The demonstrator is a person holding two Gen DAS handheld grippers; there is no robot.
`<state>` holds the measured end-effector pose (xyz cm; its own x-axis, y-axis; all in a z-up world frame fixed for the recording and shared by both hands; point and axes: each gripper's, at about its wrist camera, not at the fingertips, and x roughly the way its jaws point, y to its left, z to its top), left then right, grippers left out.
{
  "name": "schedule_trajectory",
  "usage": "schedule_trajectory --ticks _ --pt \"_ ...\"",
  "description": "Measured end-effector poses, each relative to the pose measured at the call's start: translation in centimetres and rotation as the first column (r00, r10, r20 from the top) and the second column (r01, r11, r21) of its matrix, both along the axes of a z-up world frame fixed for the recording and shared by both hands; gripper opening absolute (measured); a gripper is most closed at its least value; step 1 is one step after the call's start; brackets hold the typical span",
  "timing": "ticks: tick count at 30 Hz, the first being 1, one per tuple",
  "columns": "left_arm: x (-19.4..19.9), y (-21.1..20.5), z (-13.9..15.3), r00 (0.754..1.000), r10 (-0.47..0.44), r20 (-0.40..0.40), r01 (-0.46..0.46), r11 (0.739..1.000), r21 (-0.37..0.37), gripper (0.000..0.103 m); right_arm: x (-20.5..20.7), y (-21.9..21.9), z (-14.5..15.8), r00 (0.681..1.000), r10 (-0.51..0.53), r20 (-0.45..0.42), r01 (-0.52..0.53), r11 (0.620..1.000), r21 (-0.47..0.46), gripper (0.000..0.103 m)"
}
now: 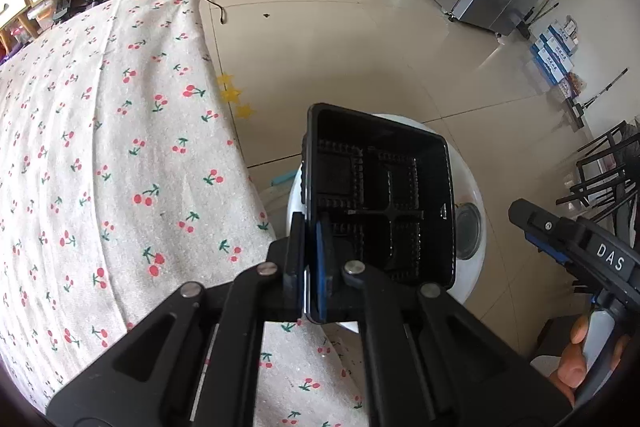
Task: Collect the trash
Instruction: 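Lower the black tray into the basin and open the left tool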
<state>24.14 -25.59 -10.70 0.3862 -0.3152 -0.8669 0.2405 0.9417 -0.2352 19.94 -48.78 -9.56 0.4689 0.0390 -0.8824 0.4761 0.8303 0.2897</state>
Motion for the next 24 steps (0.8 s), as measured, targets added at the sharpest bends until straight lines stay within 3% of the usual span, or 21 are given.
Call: schedule_trajectory --ticks 3,8,12,15,17,22,24 --pt "0.1 -0.5 -0.8 0.999 -0.022 -0.024 0.021 0.999 -0.029 0.006 -0.1 -0.1 0.0 1.000 -0.008 0.008 0.008 1.000 0.007 0.058" --pt "1.8 -1.6 -3.2 0.999 0.007 -0.054 -0.004 0.999 0.041 0.006 0.1 0.3 0.1 1.000 0.008 0.015 -0.008 1.000 0.012 0.058" --pt "1.9 -1.4 -3.3 0.995 -0.054 -0.079 0.054 0.999 0.003 0.008 0.0 0.6 0.4 0.999 0.023 0.025 -0.023 1.000 -0.003 0.058" --pt "1.2 -0.2 -2.2 0.994 -0.079 -0.071 0.075 0.996 -0.051 0.027 0.1 0.5 0.3 0.999 0.025 0.029 -0.025 1.000 0.012 0.058" --pt "1.0 0.4 -1.6 0.995 -0.082 -0.057 0.079 0.996 -0.049 0.043 0.3 0.8 0.2 0.999 0.035 0.027 -0.035 0.999 0.012 0.058" --pt "1.6 1.7 -1.3 0.997 -0.064 -0.046 0.060 0.994 -0.092 0.043 0.4 1.3 0.5 0.998 0.058 0.031 -0.058 0.998 -0.008 0.058" --pt "1.5 1.2 -1.5 0.995 -0.094 -0.029 0.091 0.992 -0.093 0.029 0.5 1.6 0.5 0.997 0.068 0.028 -0.068 0.998 -0.019 0.058"
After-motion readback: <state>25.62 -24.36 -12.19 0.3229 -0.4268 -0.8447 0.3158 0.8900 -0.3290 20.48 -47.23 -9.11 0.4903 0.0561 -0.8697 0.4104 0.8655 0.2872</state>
